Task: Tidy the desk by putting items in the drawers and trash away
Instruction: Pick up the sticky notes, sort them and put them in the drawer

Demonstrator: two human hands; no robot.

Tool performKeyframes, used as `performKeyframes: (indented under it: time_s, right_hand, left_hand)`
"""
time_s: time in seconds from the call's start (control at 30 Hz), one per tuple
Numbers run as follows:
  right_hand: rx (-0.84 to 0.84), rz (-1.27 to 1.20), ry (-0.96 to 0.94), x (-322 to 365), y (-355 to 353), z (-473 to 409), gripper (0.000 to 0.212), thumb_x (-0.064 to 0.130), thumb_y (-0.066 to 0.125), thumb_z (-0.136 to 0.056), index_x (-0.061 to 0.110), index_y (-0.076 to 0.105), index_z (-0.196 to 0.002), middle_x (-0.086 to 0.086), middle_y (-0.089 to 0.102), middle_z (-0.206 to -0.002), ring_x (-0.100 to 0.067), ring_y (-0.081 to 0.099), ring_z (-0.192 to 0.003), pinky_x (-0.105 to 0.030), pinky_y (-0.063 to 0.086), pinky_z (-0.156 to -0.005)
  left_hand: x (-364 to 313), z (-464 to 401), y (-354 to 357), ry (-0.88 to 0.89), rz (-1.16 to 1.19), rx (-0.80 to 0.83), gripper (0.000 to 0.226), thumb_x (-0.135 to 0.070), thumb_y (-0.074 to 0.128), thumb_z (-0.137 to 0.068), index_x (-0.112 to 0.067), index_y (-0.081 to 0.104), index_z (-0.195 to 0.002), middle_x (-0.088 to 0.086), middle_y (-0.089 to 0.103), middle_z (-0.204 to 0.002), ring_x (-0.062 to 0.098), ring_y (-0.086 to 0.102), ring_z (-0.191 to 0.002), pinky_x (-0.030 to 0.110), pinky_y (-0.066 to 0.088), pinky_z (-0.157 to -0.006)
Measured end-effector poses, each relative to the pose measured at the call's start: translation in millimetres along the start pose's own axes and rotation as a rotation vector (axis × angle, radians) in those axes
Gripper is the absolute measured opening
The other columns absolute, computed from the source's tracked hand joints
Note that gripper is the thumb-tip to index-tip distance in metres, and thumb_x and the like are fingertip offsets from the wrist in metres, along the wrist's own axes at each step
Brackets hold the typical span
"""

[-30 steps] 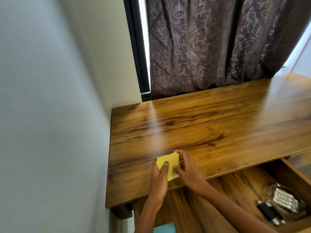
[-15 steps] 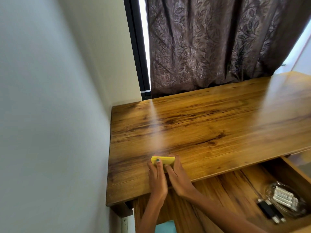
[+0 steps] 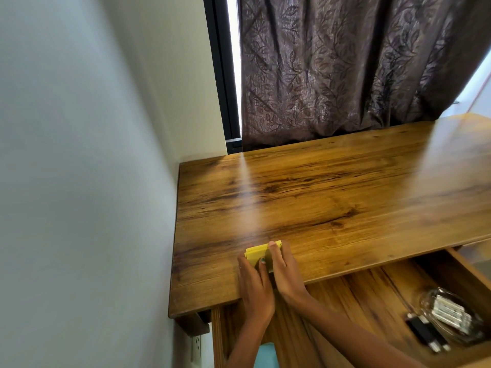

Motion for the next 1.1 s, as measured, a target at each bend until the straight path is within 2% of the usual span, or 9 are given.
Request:
performKeyframes:
  time_s: [0.2,0.37,0.4,0.43,0.47,0.6,0.8,0.93,1.1]
  right_hand:
    - [0.074,0.042,0.052,6.4,-3.1,-1.6,0.016,0.030,0.041,-0.099,0.018,0.050,-0.091,0.005,0.054,-0.082,-0.002,0.052,-0.072,-0.013,0.042,-0.062]
    - [0.202,-0.003,0.145,17.0,-13.2,-0.4,0.035,0.039,0.038,-0.097,0.014,0.049,-0.118,-0.002,0.053,-0.099,-0.020,0.053,-0.105,-0.024,0.044,-0.081]
    - [0.231,-0.017,0.167,18.5,-16.4,0.5,0.035,0.034,0.039,-0.099,0.013,0.047,-0.125,0.008,0.033,-0.094,-0.020,0.050,-0.114,-0.028,0.043,-0.088]
    - [0.249,-0.025,0.182,18.4,-20.0,-0.3,0.033,0.028,0.040,-0.100,0.013,0.046,-0.128,0.002,0.038,-0.139,-0.019,0.048,-0.119,-0.029,0.043,-0.090]
    - [0.260,-0.037,0.188,17.2,-23.4,-1.6,0.028,0.023,0.042,-0.100,0.015,0.050,-0.125,-0.007,0.056,-0.119,-0.019,0.049,-0.119,-0.026,0.044,-0.086]
    - [0.256,-0.161,0.225,13.2,-32.4,-1.5,0.016,0.013,0.048,-0.096,0.019,0.060,-0.104,-0.003,0.063,-0.103,-0.012,0.059,-0.095,-0.017,0.046,-0.075]
    - [0.292,-0.046,0.247,9.5,-44.9,8.6,0.022,0.004,0.053,-0.093,0.013,0.058,-0.112,0.001,0.068,-0.098,-0.008,0.064,-0.087,-0.020,0.052,-0.072]
    - [0.354,0.007,0.278,7.2,-50.8,19.5,0.024,0.002,0.055,-0.091,0.013,0.059,-0.112,-0.001,0.069,-0.100,-0.010,0.066,-0.089,-0.021,0.054,-0.070]
    - [0.563,0.121,0.451,-8.2,-48.8,47.6,0.027,0.001,0.055,-0.091,0.012,0.060,-0.115,-0.004,0.068,-0.105,-0.009,0.064,-0.089,-0.015,0.049,-0.058]
  left_hand:
    - [-0.3,-1.0,-1.5,0.002,0.032,-0.006,0.023,-0.017,0.044,-0.098,-0.016,0.036,-0.120,0.001,0.054,-0.102,0.012,0.054,-0.090,0.035,0.049,-0.076]
    - [2.4,-2.7,-2.5,-0.002,0.082,0.003,0.023,-0.013,0.048,-0.096,-0.014,0.041,-0.118,0.002,0.057,-0.099,0.016,0.058,-0.089,0.033,0.051,-0.073]
    - [2.1,-3.5,-3.5,0.000,0.099,0.003,0.021,-0.011,0.049,-0.095,-0.015,0.042,-0.114,0.002,0.057,-0.096,0.016,0.059,-0.087,0.028,0.050,-0.070]
    - [1.3,-4.1,-4.9,0.001,0.118,0.002,0.019,-0.010,0.051,-0.094,-0.015,0.044,-0.112,0.000,0.058,-0.093,0.014,0.059,-0.085,0.022,0.048,-0.068]
    - [1.0,-4.3,-6.4,0.001,0.134,-0.002,0.018,-0.009,0.052,-0.094,-0.015,0.046,-0.110,-0.001,0.058,-0.092,0.013,0.059,-0.084,0.017,0.046,-0.066]
    - [4.3,-0.5,-11.9,0.037,0.165,-0.020,0.020,-0.010,0.057,-0.092,-0.016,0.052,-0.109,-0.004,0.060,-0.092,0.005,0.059,-0.083,0.012,0.046,-0.065]
    - [10.4,5.7,-17.0,0.052,0.209,0.066,0.030,-0.014,0.063,-0.088,-0.022,0.052,-0.115,-0.002,0.063,-0.094,0.007,0.063,-0.083,0.023,0.054,-0.067]
    - [4.1,2.5,-34.0,0.083,0.291,0.106,0.015,-0.031,0.050,-0.091,-0.026,0.059,-0.102,-0.005,0.063,-0.083,0.006,0.060,-0.070,0.022,0.049,-0.059]
    - [17.9,-13.2,-60.8,0.226,-0.160,0.037,0.045,-0.048,0.030,-0.093,-0.025,0.061,-0.119,-0.006,0.068,-0.094,0.008,0.061,-0.085,0.024,0.047,-0.068]
Point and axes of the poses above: each hand's wrist, its own z-axis away from the middle knuckle, its own y-axis out of the palm, x = y × z, the point moved 1 cm from there along -z, towards the middle knuckle
